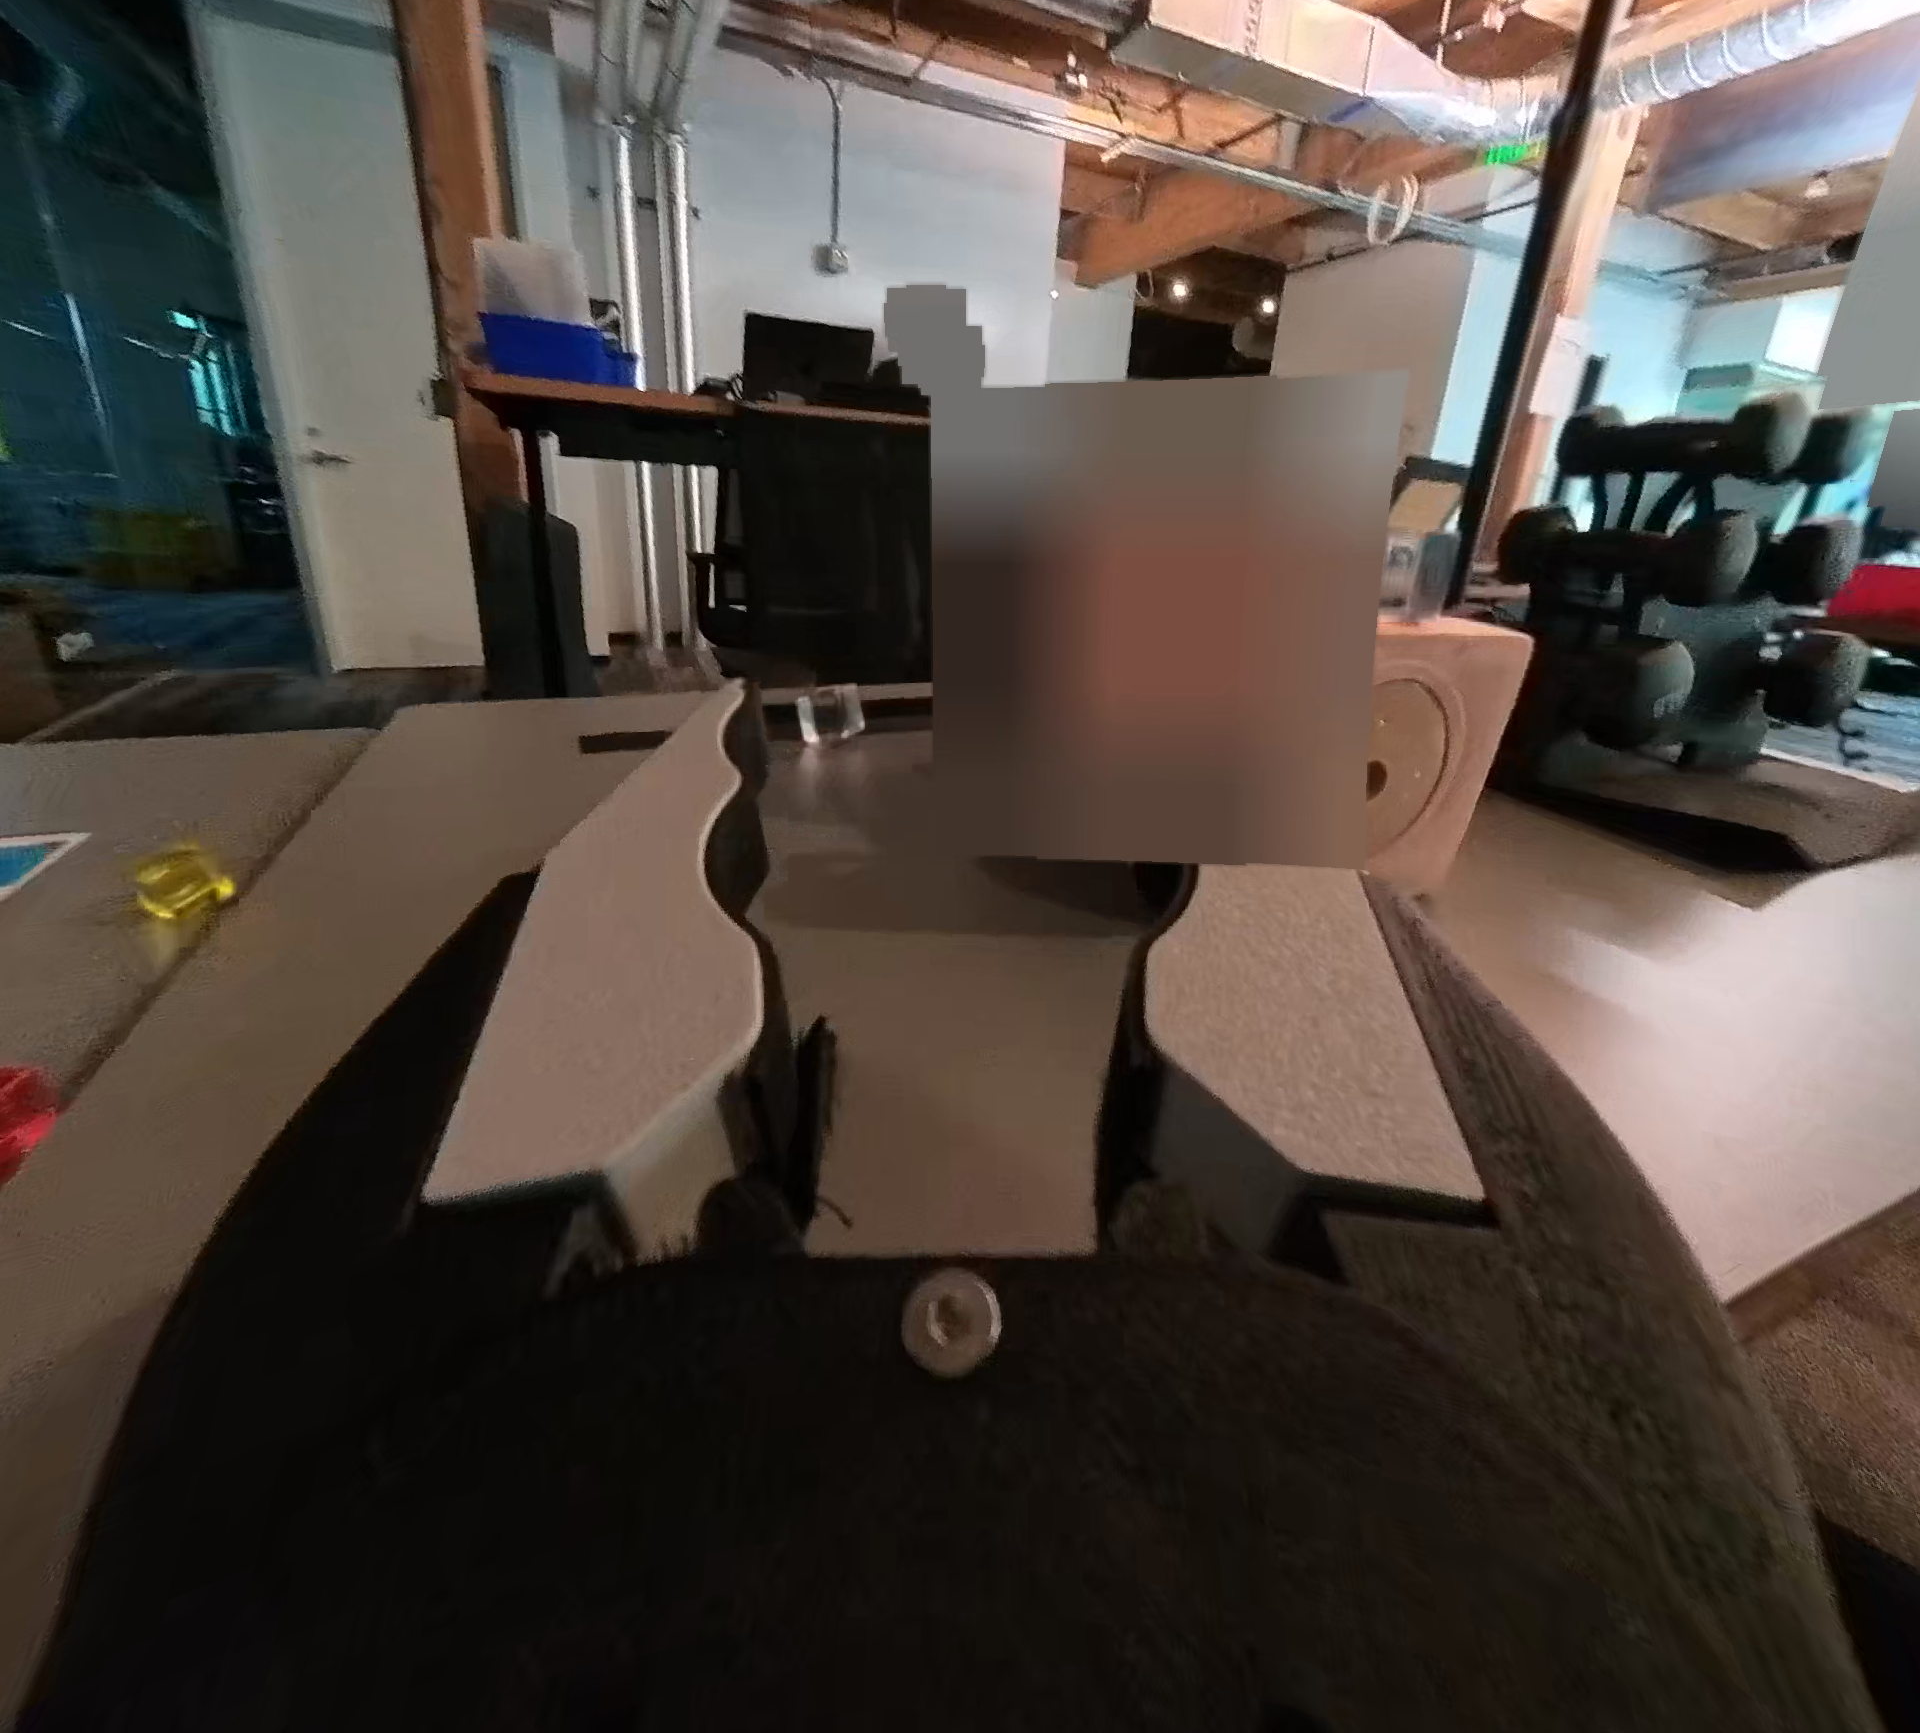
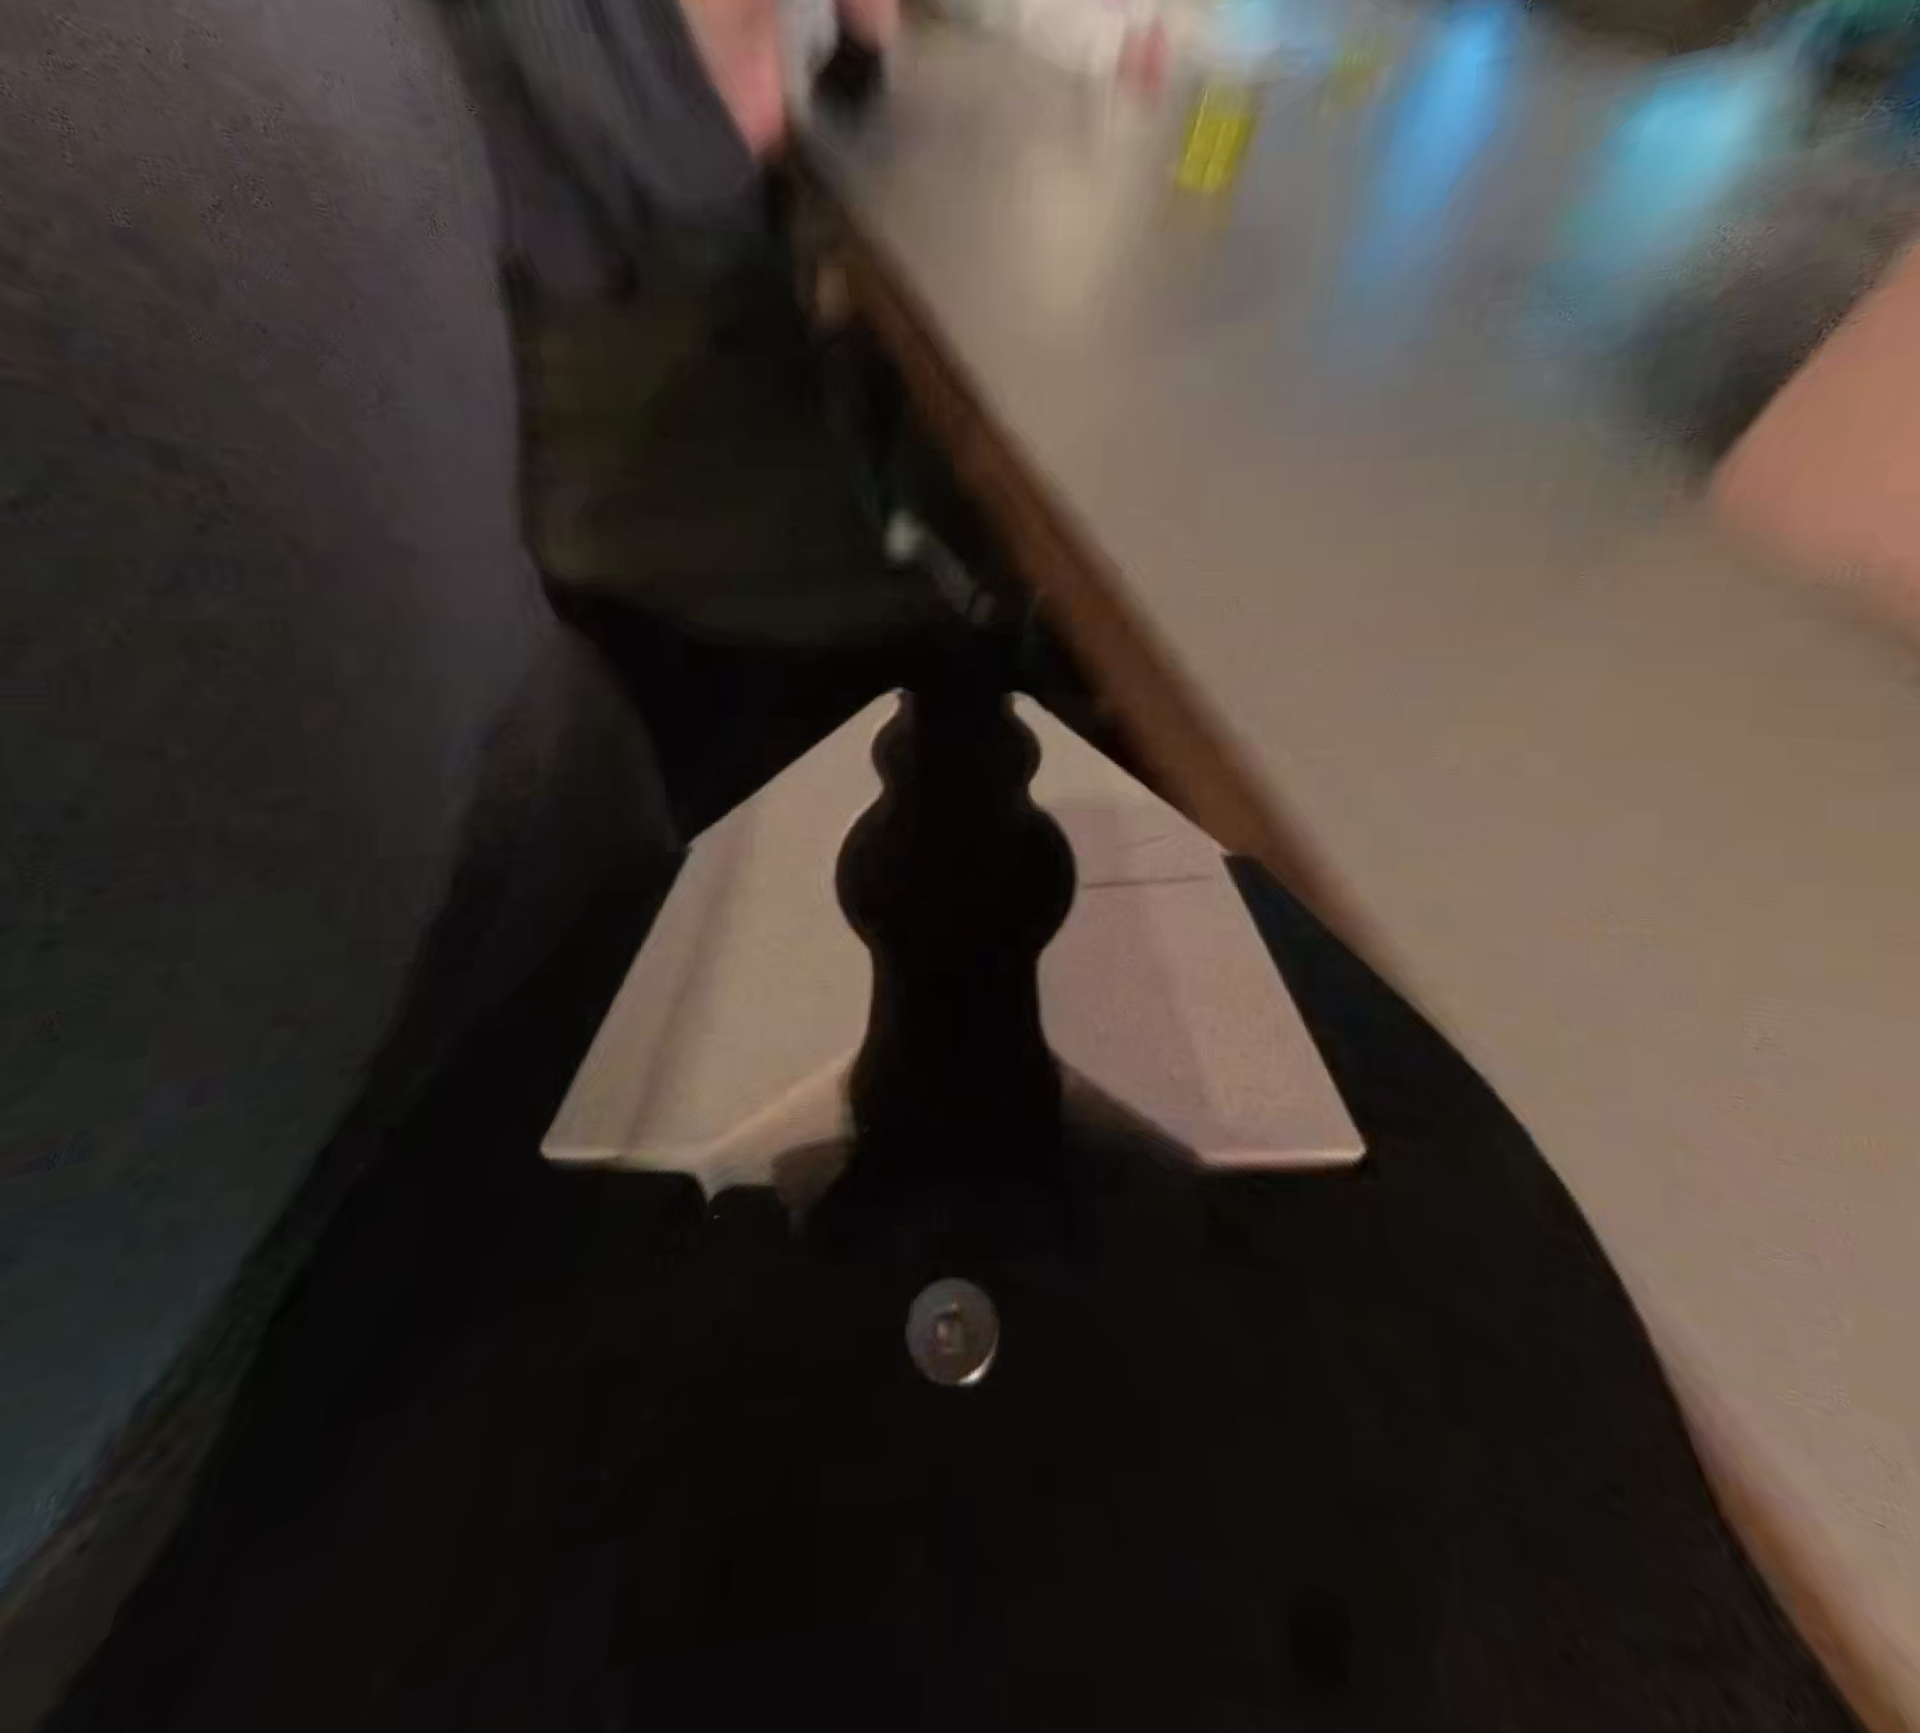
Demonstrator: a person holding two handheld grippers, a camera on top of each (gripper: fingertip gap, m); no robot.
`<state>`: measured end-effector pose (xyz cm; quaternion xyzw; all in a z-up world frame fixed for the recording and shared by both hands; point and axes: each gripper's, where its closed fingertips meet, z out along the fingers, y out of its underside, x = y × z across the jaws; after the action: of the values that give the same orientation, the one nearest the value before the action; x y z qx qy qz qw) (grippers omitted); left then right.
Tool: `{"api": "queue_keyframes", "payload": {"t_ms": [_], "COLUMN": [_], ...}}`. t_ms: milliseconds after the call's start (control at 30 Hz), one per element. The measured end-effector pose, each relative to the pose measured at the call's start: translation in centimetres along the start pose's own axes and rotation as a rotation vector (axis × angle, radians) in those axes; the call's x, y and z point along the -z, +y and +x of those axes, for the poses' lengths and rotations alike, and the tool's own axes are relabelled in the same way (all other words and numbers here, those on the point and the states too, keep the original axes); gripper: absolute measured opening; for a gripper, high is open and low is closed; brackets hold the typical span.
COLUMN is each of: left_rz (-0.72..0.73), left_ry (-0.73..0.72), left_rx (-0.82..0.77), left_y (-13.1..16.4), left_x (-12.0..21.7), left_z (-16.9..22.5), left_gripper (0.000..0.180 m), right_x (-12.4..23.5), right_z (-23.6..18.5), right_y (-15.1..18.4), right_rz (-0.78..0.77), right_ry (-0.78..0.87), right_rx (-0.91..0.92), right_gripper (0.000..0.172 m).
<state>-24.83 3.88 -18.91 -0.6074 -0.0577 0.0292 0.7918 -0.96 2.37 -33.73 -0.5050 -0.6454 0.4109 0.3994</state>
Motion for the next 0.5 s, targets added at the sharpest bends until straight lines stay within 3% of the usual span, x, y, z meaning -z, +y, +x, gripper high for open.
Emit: {"api": "queue_keyframes", "payload": {"t_ms": [133,267,500], "left_rz": [0.069,0.091,0.162], "left_ry": [-0.034,-0.070,-0.262], "left_rx": [0.013,-0.005,-0.017], "left_y": [-1.6,-3.2,-6.9], "left_x": [2.4,3.5,7.8], "left_z": [-0.4,-1.0,-6.7], "left_gripper": [0.069,0.069,0.072], "right_x": [-3.5,-5.1,-4.5], "right_z": [-3.4,-4.8,-5.4], "right_y": [9.0,13.1,14.2], "right_rz": [-0.390,-0.643,-0.812], "right_ry": [-0.101,-0.193,-0.303], "right_rx": [-0.133,-0.049,0.061], "right_gripper": [0.042,0.045,0.032]}}
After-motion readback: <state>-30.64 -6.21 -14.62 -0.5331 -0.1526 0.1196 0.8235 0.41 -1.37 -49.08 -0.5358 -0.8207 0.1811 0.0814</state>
